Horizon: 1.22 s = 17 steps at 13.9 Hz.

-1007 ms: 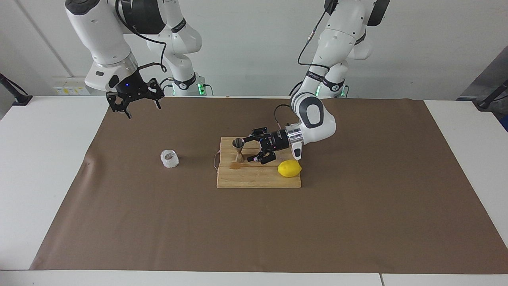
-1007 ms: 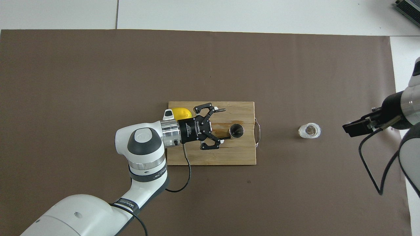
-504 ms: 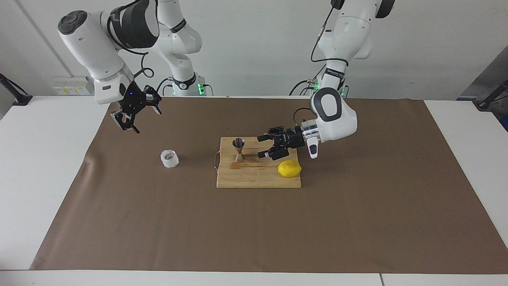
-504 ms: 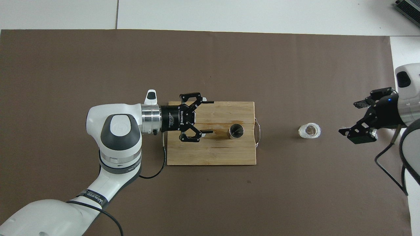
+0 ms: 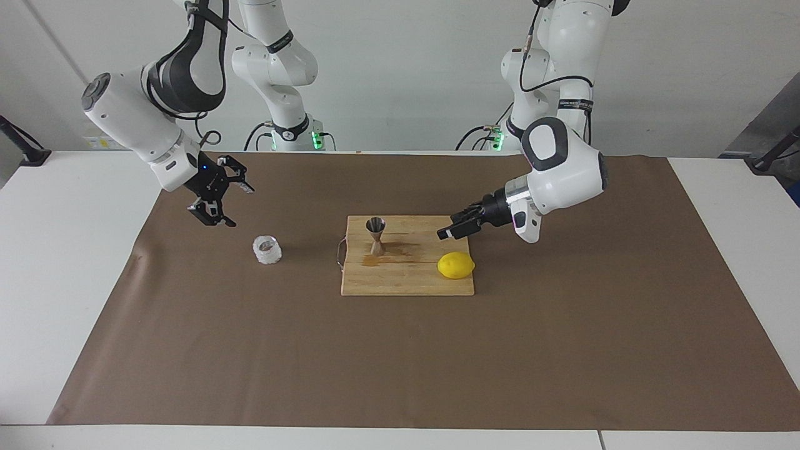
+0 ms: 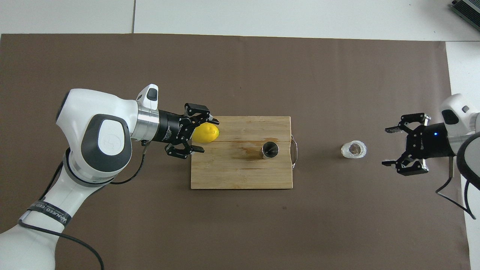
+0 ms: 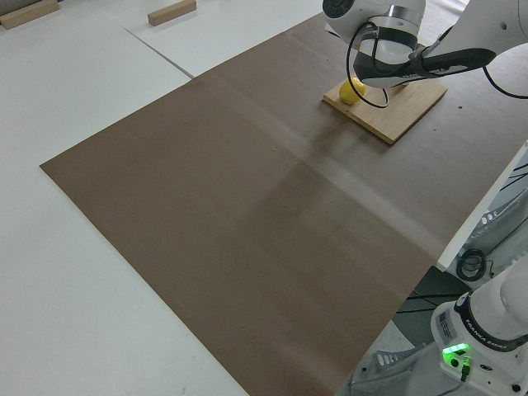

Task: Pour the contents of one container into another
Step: 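Withdraw the left gripper while the right gripper reaches the white cup, then close the right gripper on the white cup while the left gripper retracts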

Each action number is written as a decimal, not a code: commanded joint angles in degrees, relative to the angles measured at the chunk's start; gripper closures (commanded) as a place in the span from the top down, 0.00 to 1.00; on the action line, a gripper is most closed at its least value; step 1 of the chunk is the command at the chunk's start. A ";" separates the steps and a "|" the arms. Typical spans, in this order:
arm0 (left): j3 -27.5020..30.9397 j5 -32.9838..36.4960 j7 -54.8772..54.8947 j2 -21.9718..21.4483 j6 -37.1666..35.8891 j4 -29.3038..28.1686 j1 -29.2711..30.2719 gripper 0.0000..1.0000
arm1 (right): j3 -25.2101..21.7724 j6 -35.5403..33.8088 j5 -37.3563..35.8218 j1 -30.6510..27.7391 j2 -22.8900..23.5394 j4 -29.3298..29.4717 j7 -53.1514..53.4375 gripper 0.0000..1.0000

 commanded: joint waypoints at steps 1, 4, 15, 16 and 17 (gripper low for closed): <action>0.11 9.09 0.17 -0.60 -0.45 1.96 0.43 1.00 | 0.32 3.00 3.94 -2.03 2.63 -1.79 -8.24 1.00; 1.16 17.46 0.43 -1.82 -0.45 2.76 0.35 1.00 | 0.32 7.39 10.26 -2.99 3.60 -5.92 -15.18 1.00; 0.98 42.43 2.45 -4.81 -3.60 7.16 0.52 1.00 | 0.40 12.86 19.49 -3.70 12.04 -8.04 -30.75 1.00; 1.16 42.61 2.98 -5.86 -4.39 7.33 0.61 1.00 | 0.40 12.86 20.64 -3.70 12.92 -8.04 -31.98 1.00; 1.16 43.83 4.38 -6.83 -5.45 7.33 0.96 1.00 | 0.40 12.77 22.04 -3.79 14.14 -8.04 -32.95 1.00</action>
